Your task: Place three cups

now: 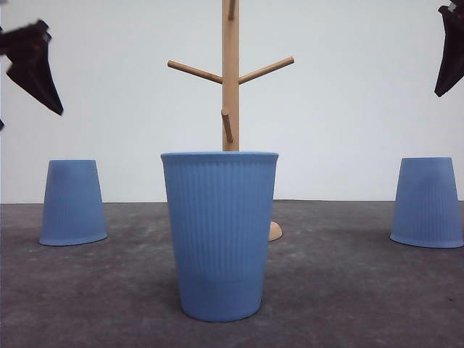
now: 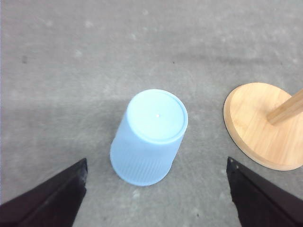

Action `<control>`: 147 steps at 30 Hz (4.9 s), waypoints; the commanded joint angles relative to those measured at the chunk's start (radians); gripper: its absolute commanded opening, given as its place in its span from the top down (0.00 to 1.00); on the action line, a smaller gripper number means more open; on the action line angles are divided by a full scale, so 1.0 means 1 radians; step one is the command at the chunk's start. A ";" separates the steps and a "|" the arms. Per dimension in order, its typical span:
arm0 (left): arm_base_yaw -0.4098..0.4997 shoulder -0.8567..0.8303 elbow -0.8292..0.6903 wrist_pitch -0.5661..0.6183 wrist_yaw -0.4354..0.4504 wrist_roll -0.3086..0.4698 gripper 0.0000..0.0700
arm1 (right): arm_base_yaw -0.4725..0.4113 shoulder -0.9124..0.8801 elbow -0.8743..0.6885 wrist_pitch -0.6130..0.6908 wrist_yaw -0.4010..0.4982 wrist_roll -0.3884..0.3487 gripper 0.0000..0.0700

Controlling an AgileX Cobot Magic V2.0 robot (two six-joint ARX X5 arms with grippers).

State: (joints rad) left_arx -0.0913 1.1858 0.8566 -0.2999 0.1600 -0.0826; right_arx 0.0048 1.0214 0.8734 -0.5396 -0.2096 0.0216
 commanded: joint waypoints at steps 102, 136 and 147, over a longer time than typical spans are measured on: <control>-0.011 0.588 0.923 -0.249 0.731 -0.095 0.57 | 0.000 0.003 0.016 0.038 -0.001 -0.011 0.15; 0.087 0.599 1.232 -0.584 0.459 0.084 0.02 | 0.002 0.036 0.017 0.064 -0.010 -0.038 0.10; 0.056 0.552 1.385 -0.951 0.033 0.156 0.03 | 0.009 0.206 0.019 0.158 -0.064 -0.031 0.00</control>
State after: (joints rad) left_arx -0.0319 1.7383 2.2162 -1.2515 0.2056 0.0533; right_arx 0.0124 1.2107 0.8734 -0.3956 -0.2694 -0.0037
